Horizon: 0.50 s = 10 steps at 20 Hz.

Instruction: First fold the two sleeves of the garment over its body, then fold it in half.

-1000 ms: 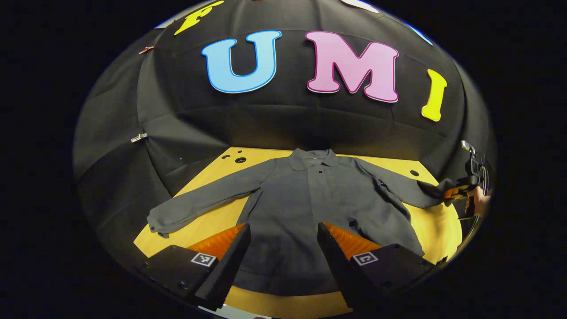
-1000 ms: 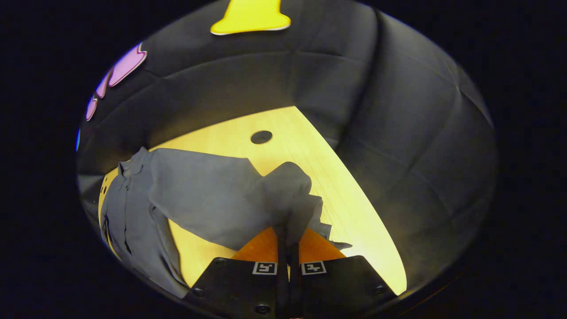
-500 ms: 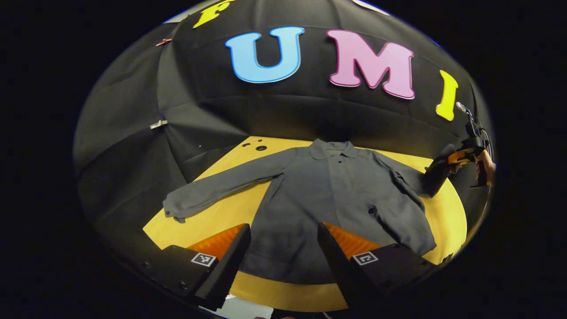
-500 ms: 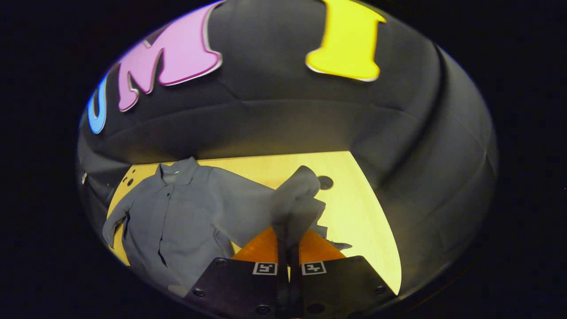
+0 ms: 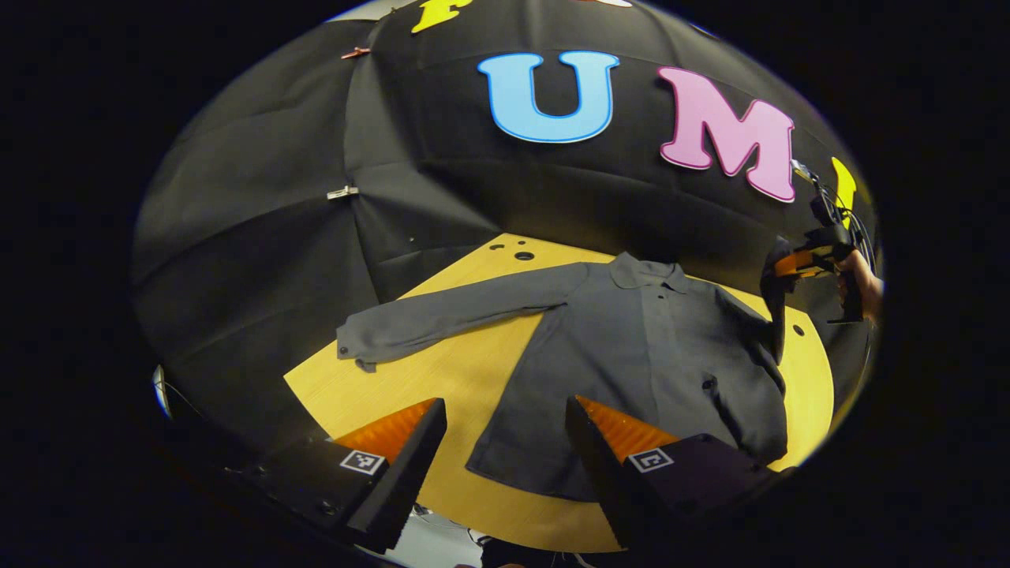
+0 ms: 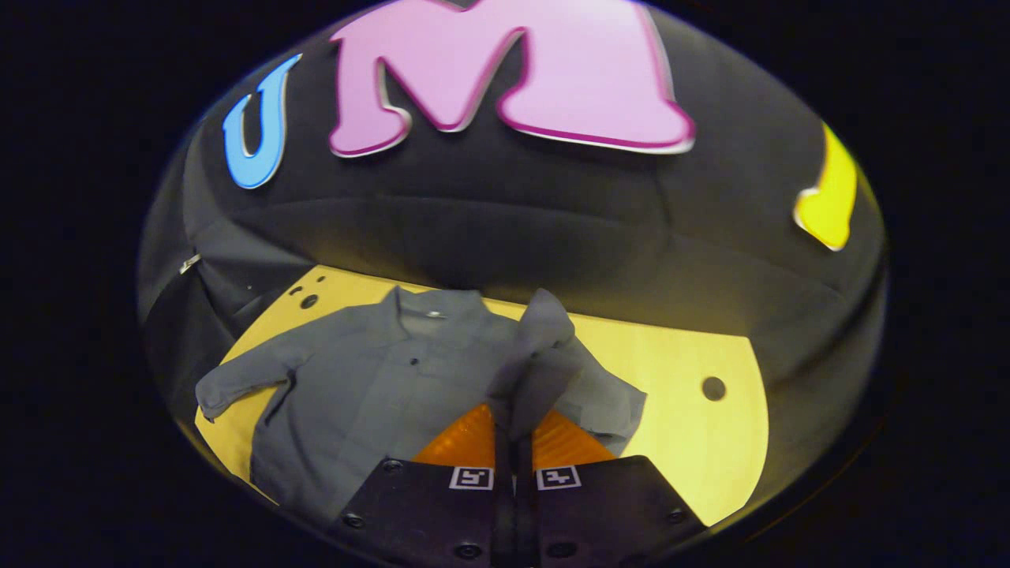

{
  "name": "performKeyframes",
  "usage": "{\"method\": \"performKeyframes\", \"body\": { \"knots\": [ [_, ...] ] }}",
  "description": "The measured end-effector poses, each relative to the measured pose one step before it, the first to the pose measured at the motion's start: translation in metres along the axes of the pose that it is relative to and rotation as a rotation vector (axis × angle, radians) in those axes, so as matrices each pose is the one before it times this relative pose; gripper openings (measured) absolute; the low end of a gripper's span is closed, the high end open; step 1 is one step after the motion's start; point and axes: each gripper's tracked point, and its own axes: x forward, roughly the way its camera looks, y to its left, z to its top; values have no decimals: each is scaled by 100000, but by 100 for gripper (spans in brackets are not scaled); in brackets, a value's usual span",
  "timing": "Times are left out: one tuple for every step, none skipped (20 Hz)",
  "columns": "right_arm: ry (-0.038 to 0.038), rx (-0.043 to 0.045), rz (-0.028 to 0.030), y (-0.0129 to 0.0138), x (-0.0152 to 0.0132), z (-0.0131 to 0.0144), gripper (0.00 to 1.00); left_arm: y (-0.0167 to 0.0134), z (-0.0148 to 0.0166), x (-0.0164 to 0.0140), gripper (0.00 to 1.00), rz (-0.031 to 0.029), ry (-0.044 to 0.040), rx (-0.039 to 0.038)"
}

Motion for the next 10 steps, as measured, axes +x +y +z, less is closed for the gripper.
{"method": "performKeyframes", "body": {
  "knots": [
    [128, -2452, 2416, 2076, 636, 327, 5, 532, -97, 164, 96, 1365, -62, -1335],
    [362, -2737, 2176, 1911, 634, 247, 5, 603, 102, 175, 96, 1401, -246, -1411],
    [448, -2428, 2197, 1843, 683, 174, 5, 640, 84, 260, 96, 1588, -338, -1479],
    [958, -1767, 2505, 2035, 810, 39, 5, 571, 142, 166, 96, 1526, -29, -1252],
    [979, -747, 2782, 1902, 1126, -69, 5, 546, -57, 72, 96, 1519, -18, -1223],
    [942, -487, 2699, 1982, 1052, -93, 5, 523, 271, -13, 96, 1250, -203, -1130],
    [1141, -1186, 1960, 1709, 697, -214, 5, 445, 121, -63, 96, 1100, -306, -743],
    [713, -1627, 1510, 1511, 846, -83, 5, 526, 242, -70, 96, 966, -129, -299],
    [408, -943, 1360, 1638, 961, 101, 5, 564, 135, -193, 96, 722, -322, -45],
    [552, 166, 1668, 1696, 820, 24, 5, 587, 239, -146, 96, 492, -557, 187]
  ]
}}
